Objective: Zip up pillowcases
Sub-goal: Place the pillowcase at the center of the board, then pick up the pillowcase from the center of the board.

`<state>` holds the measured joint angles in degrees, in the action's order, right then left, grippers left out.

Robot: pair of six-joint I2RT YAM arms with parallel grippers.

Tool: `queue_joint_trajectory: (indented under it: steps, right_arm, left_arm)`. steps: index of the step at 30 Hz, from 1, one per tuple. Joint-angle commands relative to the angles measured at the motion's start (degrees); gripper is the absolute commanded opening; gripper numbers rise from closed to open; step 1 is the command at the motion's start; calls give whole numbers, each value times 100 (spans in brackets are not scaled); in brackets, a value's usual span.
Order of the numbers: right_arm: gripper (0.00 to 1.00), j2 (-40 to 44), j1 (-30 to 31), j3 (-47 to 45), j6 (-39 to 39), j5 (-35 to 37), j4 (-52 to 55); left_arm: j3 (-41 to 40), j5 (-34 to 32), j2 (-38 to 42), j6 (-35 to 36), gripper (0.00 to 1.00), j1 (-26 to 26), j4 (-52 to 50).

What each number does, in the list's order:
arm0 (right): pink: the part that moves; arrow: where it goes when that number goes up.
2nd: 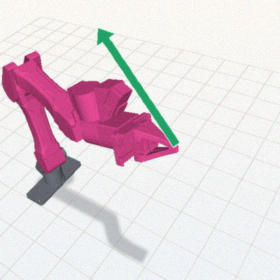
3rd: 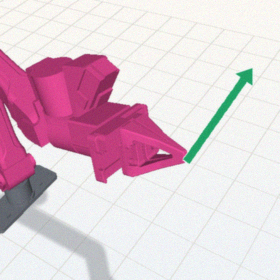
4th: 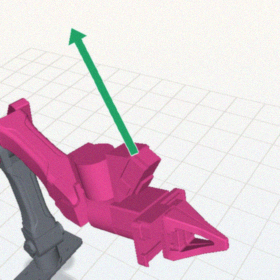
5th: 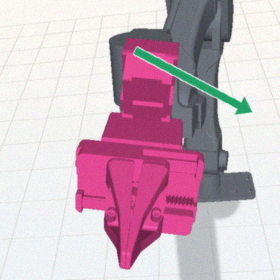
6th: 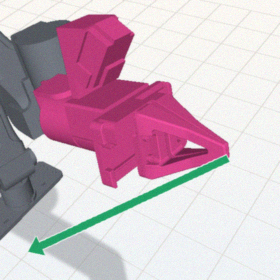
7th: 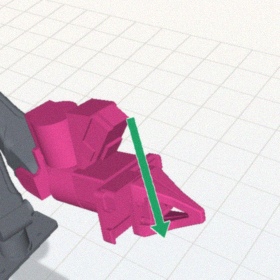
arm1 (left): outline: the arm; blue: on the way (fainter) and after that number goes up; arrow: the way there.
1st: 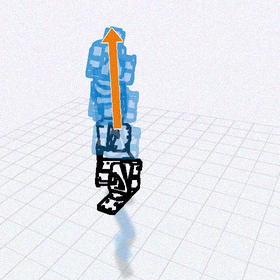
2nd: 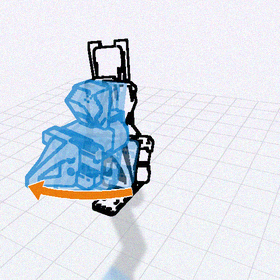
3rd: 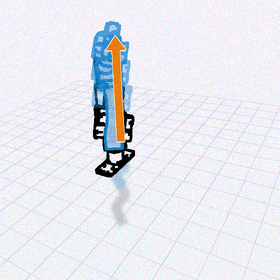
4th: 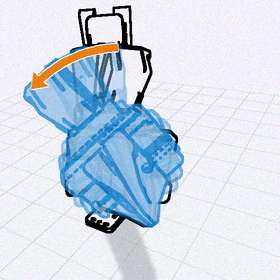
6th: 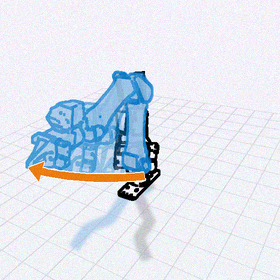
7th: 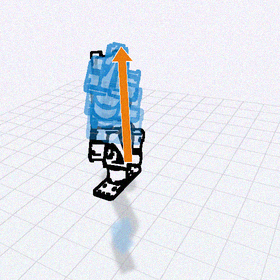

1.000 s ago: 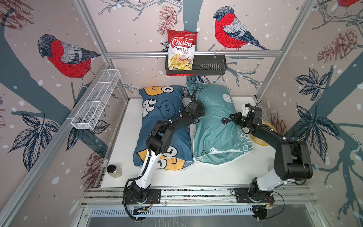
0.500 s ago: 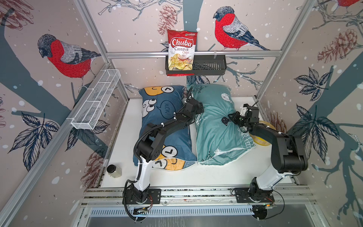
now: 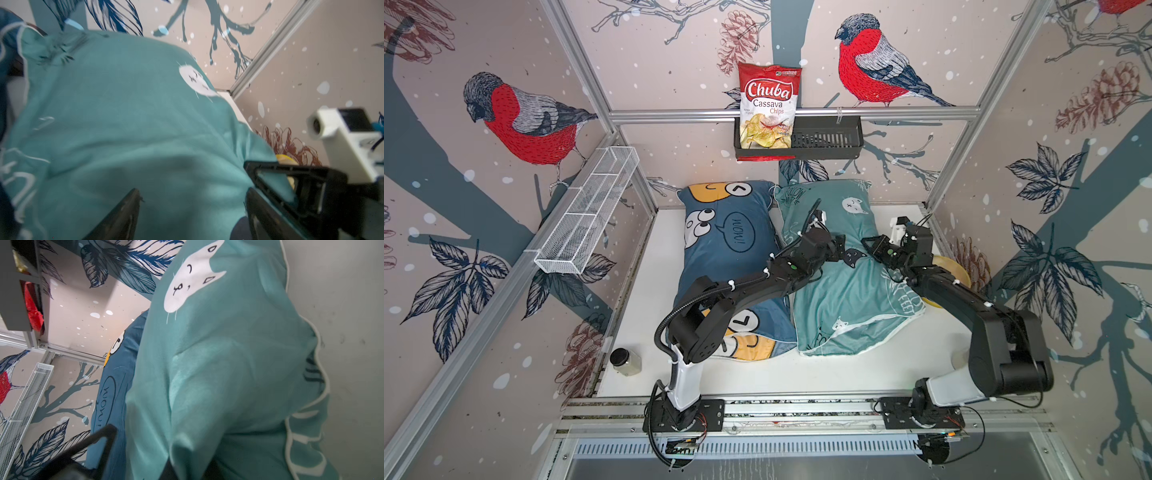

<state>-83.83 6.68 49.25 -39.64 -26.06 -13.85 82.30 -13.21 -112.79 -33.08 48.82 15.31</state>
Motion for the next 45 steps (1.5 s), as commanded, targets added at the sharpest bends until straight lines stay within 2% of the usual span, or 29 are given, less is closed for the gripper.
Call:
queue_joint_trajectory:
  steps: [1,4,6,8,9,12,16,17,20,25,30,33,35,39,45]
  right_arm:
    - [31,257,-97,7,306,-43,120]
    - [60,684,-378,-226,360,-122,368]
    - [75,1066,-630,-367,589,-93,822]
    - [94,1487,-949,-549,802,-160,1206]
    - [99,1693,-1113,-684,878,-269,1316]
    - [99,2334,-1582,-1207,914,-522,1530]
    - [100,2998,-1898,-1869,868,-760,1716]
    - [97,3165,-1964,-2034,800,-880,1770]
    - [91,3680,-1970,-2484,589,-1377,1809]
    - [91,4822,-1960,-2573,920,-1152,3121]
    - [90,5816,-1916,-3189,253,-1365,3248]
    - [92,5998,-1881,-3278,103,-1286,3341]
    - [100,6008,-1873,-3274,71,-1118,3495]
    - [100,6211,-1863,-3352,-44,-1072,3538]
    - [95,6421,-1743,-3300,-173,-1109,3739]
  left_arm:
    - [-77,-134,-323,-604,73,-88,26]
    - [-364,183,-566,-1023,71,-226,611]
    - [-285,188,-708,-1071,71,-321,573]
    - [-151,164,-852,-996,71,-443,436]
    - [-51,155,-942,-905,72,-511,360]
    - [104,265,-1098,-868,74,-724,323]
    - [372,291,-1218,-714,74,-892,151]
    - [444,302,-1240,-670,74,-924,114]
    - [677,335,-1334,-561,74,-970,13]
    - [947,397,-1524,-462,74,-1010,-102]
    - [928,409,-1601,-574,74,-1093,69]
    - [820,398,-1587,-643,74,-1120,217]
    - [749,407,-1571,-674,74,-1137,305]
    - [684,455,-1593,-755,74,-1181,409]
    - [690,515,-1667,-773,74,-1190,452]
